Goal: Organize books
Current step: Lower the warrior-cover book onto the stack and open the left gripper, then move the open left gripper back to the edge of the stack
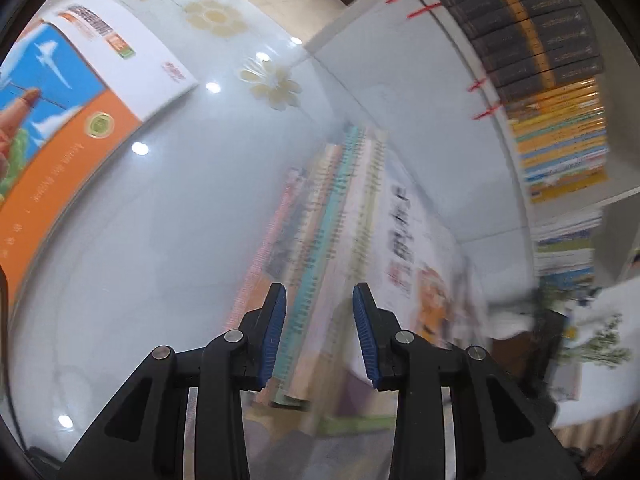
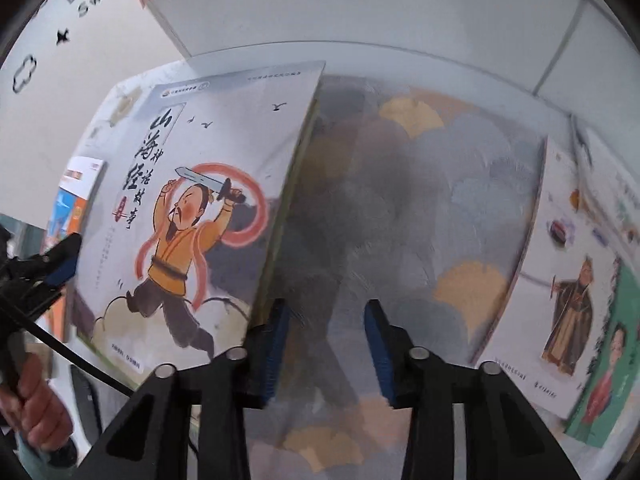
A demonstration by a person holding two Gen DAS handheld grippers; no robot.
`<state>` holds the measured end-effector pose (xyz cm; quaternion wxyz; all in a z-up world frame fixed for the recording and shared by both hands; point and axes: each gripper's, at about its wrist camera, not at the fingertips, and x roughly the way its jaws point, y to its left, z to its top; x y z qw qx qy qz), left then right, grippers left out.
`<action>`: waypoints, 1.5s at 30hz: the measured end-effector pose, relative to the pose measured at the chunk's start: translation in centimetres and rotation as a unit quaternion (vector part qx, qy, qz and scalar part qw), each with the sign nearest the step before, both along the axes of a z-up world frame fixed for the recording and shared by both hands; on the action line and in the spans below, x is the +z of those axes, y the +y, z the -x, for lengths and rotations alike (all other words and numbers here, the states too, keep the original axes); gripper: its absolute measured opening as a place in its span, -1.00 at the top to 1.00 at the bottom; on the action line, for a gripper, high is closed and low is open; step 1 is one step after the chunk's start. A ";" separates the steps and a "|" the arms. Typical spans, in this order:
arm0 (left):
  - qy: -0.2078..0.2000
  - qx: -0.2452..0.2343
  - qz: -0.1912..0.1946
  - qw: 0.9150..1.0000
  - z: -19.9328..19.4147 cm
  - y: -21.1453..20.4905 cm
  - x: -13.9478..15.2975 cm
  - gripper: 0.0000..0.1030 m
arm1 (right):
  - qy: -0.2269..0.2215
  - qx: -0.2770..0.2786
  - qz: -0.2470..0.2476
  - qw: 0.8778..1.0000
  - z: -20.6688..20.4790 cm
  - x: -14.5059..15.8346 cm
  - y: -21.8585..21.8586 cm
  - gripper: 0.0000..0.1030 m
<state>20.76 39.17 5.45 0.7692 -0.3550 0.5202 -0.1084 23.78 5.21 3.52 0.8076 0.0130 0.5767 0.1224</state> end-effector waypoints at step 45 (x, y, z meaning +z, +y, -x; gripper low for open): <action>-0.001 0.064 -0.072 0.995 12.1 -8.1 4.2 0.32 | -0.009 0.002 -0.013 1.000 -10.5 0.4 -7.9 0.19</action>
